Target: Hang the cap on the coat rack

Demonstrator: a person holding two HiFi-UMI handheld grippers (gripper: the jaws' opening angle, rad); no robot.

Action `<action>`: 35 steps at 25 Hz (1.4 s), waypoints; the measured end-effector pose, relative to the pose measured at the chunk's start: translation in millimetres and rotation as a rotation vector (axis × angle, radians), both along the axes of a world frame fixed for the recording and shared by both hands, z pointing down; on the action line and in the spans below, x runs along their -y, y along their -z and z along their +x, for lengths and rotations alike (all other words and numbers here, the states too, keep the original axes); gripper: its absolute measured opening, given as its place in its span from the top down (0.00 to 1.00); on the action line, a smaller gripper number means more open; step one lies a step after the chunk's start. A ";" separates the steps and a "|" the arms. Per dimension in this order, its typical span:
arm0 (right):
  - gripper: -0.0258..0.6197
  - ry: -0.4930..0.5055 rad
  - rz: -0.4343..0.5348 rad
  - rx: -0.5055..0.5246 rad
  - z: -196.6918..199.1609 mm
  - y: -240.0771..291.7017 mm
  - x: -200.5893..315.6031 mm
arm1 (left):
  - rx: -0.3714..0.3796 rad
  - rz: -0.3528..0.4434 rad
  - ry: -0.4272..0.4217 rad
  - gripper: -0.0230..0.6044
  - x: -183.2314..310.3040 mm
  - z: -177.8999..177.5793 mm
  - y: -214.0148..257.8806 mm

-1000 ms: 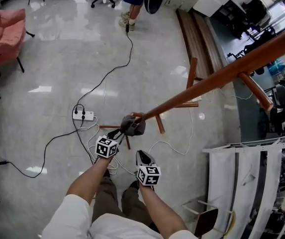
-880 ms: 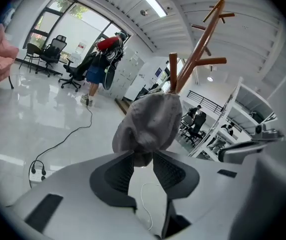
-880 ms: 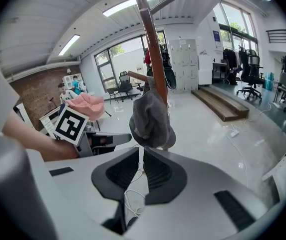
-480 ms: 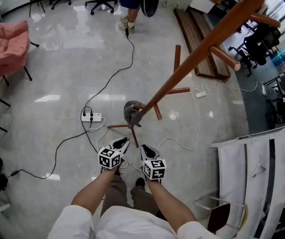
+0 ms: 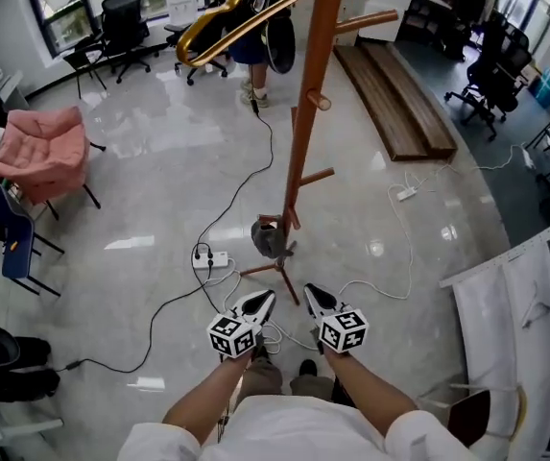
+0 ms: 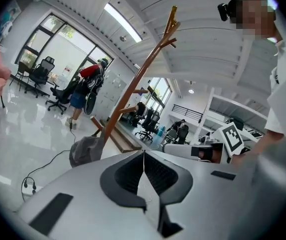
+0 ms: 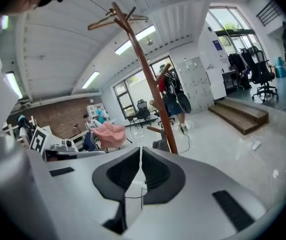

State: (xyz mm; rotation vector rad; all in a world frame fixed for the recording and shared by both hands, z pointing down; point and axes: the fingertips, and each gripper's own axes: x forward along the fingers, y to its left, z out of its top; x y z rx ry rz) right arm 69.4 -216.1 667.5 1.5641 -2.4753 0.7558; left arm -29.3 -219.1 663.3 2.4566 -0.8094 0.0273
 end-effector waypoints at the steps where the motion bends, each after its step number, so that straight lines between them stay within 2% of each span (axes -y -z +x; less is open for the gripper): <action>1: 0.91 0.013 0.029 0.021 5.2 14.7 -8.4 | -0.003 0.016 -0.002 0.93 -8.9 4.5 11.0; 6: 0.92 0.100 0.173 0.114 21.0 87.8 -53.9 | 0.010 0.099 -0.003 0.93 -50.6 11.8 61.3; 9: 0.92 0.178 0.259 0.082 36.3 121.0 -86.4 | 0.005 0.148 0.009 0.93 -77.2 17.8 84.4; 12: 0.92 0.249 0.332 0.029 50.5 143.0 -108.5 | 0.054 0.220 0.010 0.93 -98.8 24.7 98.5; 16: 0.92 0.332 0.406 -0.043 64.0 166.0 -133.4 | 0.083 0.271 0.003 0.94 -129.2 31.9 119.5; 20: 0.92 0.331 0.454 -0.062 83.8 181.6 -142.1 | 0.057 0.297 0.033 0.93 -146.3 35.2 147.9; 24: 0.92 0.337 0.498 -0.105 92.9 195.9 -149.1 | 0.083 0.352 0.099 0.93 -156.2 23.2 170.2; 28: 0.92 0.374 0.554 -0.245 99.4 211.2 -154.6 | 0.102 0.358 0.160 0.93 -157.5 15.2 181.3; 30: 0.92 0.374 0.562 -0.282 106.0 218.2 -156.6 | 0.119 0.359 0.177 0.93 -158.3 14.8 182.6; 33: 0.92 0.346 0.521 -0.298 113.0 224.0 -156.5 | 0.157 0.369 0.181 0.93 -158.1 20.1 179.2; 35: 0.92 0.343 0.548 -0.271 117.8 225.6 -154.8 | 0.166 0.368 0.196 0.93 -156.2 23.8 178.5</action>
